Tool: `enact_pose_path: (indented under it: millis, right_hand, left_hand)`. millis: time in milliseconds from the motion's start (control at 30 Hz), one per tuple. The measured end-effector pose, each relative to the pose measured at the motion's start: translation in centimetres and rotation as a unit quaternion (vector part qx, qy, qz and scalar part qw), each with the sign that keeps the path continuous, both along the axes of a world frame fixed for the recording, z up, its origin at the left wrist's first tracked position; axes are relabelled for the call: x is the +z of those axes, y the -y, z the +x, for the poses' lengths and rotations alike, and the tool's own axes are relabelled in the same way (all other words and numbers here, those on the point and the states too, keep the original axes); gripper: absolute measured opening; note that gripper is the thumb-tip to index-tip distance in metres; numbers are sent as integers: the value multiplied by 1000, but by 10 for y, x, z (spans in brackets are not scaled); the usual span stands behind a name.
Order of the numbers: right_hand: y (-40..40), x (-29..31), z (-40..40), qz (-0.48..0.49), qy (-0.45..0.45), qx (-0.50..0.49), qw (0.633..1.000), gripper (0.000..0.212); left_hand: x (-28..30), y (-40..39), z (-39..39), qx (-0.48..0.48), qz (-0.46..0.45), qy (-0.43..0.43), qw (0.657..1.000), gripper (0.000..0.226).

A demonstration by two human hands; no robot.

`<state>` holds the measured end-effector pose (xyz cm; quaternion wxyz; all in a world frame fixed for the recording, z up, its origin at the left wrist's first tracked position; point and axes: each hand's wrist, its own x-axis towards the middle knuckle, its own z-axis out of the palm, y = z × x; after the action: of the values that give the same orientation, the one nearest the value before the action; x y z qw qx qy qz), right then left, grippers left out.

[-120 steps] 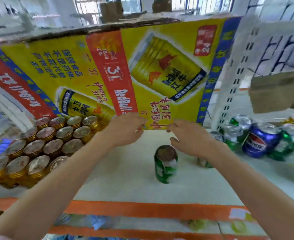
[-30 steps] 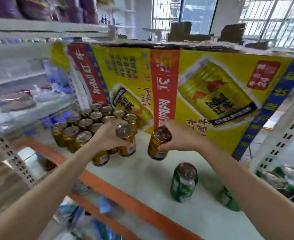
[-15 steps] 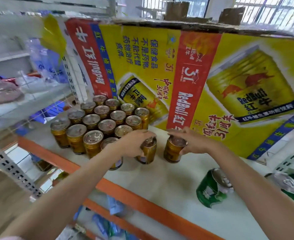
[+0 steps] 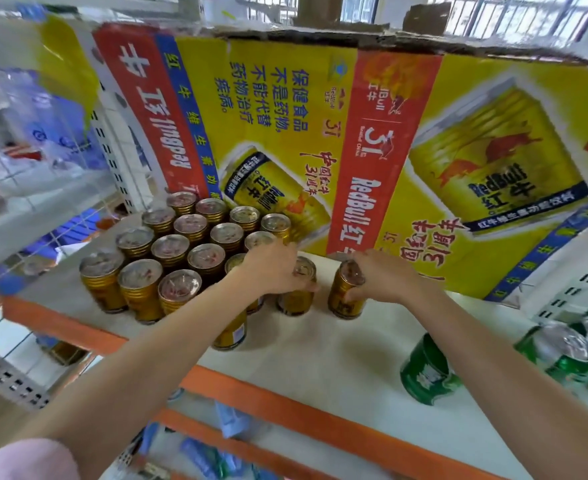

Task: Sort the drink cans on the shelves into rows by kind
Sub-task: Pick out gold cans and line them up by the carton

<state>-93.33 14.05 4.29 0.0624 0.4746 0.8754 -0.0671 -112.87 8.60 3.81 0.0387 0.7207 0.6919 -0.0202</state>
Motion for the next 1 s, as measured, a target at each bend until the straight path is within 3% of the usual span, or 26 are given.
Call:
enact_pose_path:
  millis: [200, 333, 533, 700, 867, 1000]
  right_hand:
    - [5, 5, -2, -19, -13, -5, 1000, 80]
    - [-6, 2, -5, -24, -22, -28, 999, 78]
    - [-18, -1, -16, -15, -45, -73, 996, 74]
    - [-25, -2, -24, -6, -69, -121, 990, 83]
    - [-29, -2, -28, 1, -87, -139, 986, 77]
    - [-34, -4, -31, -3, -94, -140, 986, 75]
  left_hand:
    - [9, -18, 0, -112, -31, 26, 993, 60]
    - [17, -38, -6, -164, -53, 35, 984, 63]
    - [12, -51, -7, -104, -53, 6, 993, 81]
    - [8, -63, -10, -91, 8, -39, 995, 65]
    - [4, -77, -5, -81, 68, -101, 989, 54]
    - [-2, -80, -7, -78, 91, -72, 990, 47]
